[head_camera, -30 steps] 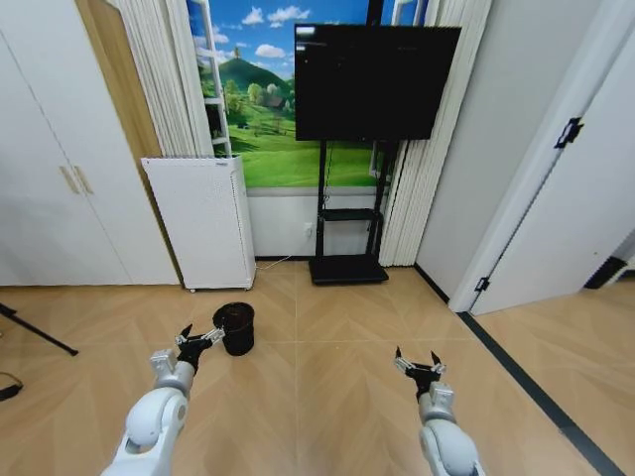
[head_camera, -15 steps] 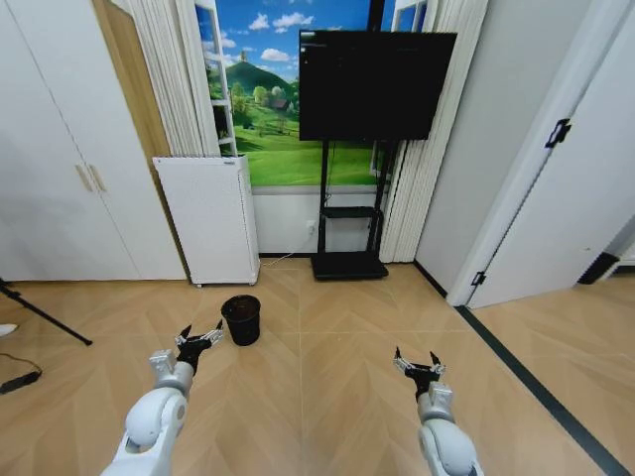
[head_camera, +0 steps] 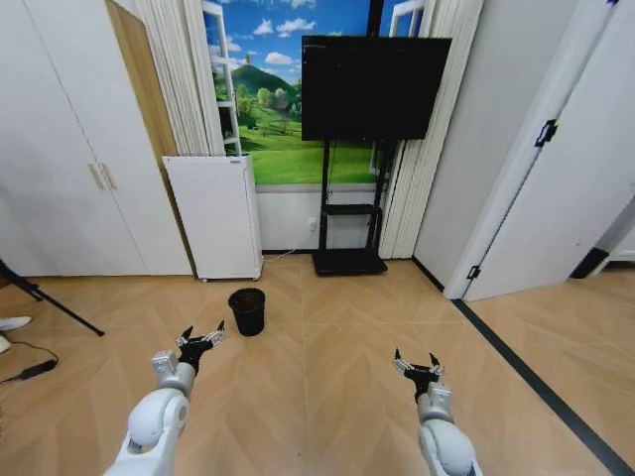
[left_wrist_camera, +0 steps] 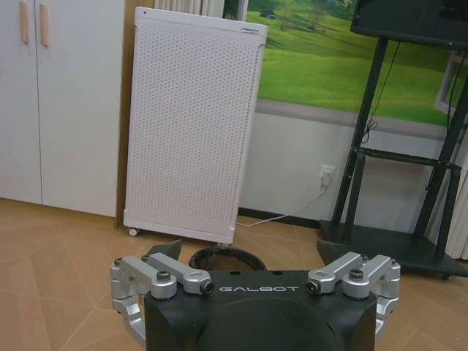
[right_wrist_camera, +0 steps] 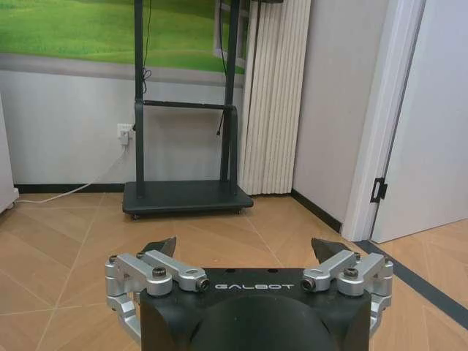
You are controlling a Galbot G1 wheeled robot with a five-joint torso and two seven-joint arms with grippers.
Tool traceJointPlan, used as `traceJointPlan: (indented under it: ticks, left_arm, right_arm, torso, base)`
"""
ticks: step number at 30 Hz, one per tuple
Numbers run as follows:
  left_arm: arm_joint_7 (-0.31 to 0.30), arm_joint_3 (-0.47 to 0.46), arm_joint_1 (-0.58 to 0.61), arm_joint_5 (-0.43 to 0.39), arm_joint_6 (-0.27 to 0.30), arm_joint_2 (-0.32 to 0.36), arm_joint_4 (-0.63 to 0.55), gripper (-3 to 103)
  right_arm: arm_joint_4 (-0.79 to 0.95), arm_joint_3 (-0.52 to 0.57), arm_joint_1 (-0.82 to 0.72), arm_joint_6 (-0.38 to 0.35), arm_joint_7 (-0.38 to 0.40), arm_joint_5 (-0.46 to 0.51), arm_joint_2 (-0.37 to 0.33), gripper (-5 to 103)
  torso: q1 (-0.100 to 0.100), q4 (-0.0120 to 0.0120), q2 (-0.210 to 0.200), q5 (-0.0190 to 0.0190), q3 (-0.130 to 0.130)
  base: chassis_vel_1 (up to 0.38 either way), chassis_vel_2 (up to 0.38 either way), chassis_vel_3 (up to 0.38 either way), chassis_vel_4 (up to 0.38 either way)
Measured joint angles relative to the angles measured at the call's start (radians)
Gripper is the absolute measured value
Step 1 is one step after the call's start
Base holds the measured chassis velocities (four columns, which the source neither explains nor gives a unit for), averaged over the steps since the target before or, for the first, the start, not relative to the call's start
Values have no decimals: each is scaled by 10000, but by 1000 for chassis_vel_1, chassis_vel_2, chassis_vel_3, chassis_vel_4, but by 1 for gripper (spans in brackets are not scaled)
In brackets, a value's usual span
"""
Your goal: Pick up the trash bin and place the garbage on the floor into it.
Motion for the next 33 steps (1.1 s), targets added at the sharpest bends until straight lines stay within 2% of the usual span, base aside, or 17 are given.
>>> traceJointPlan:
  ticks: [3, 5, 6, 8, 9, 10, 22, 24, 25, 26, 27, 33]
  left_arm:
    - [88, 8, 50, -6, 12, -6, -11, 100]
    - [285, 43, 167, -37, -9, 11, -60, 100]
    - [285, 43, 167, -37, -9, 11, -60, 100]
    - [383, 90, 274, 20, -59, 31, -85, 100]
    - [383, 90, 274, 20, -59, 31, -85, 100]
    - [419, 117, 346, 37, -34, 50, -127, 100]
    - [810, 220, 416, -42, 39, 346, -374, 100]
    - [1054, 299, 254, -170, -31, 506, -461, 100]
    - [1054, 299, 254, -170, -31, 506, -461, 100]
    - [1296, 332, 130, -223, -407, 534, -458, 100]
    - [1442, 351, 22, -273, -691, 556, -465, 100]
    - [1618, 319, 10, -375, -644, 633, -683, 100]
  right_arm:
    - [-72, 3, 12, 218, -209, 247, 1, 100]
    - [89, 24, -107, 65, -783, 1158, -63, 100]
    - [89, 24, -107, 65, -783, 1158, -63, 100]
    - [336, 25, -217, -250, -1089, 2222, -135, 100]
    - [336, 25, -217, -250, -1089, 2222, -135, 100]
    - [442, 40, -257, -372, -1257, 2612, -186, 100]
    - [839, 61, -279, -598, -1463, 3191, -504, 100]
    - [679, 53, 56, 129, -1596, 2764, -539, 100]
    - [679, 53, 56, 129, -1596, 2764, -539, 100]
    - [361, 49, 334, 1160, -1806, 2184, -492, 100]
    - [266, 39, 430, 1636, -1996, 1979, -459, 100]
    - [557, -3, 314, 1632, -2087, 1900, -446, 100]
  torso:
    - [-3, 1, 1, 1, -3]
    - [-3, 0, 1, 1, -2]
    - [-3, 0, 1, 1, -2]
    - [-2, -1, -1, -1, -1]
    - [-2, -1, -1, -1, -1]
    - [0, -1, -2, 0, 0]
    - [0, -1, -1, -1, 0]
    - [0, 0, -1, -2, 0]
    - [0, 0, -1, -2, 0]
    - [0, 2, -2, 1, 0]
    - [0, 0, -2, 1, 0]
    - [0, -1, -1, 0, 0]
  base:
    - [90, -57, -84, 54]
    - [16, -13, -40, 20]
    - [0, 0, 0, 0]
    - [0, 0, 0, 0]
    - [0, 0, 0, 0]
    - [0, 0, 0, 0]
    - [0, 0, 0, 0]
    - [0, 0, 0, 0]
    - [0, 0, 0, 0]
    - [0, 0, 0, 0]
    - [0, 0, 0, 0]
    - [0, 0, 0, 0]
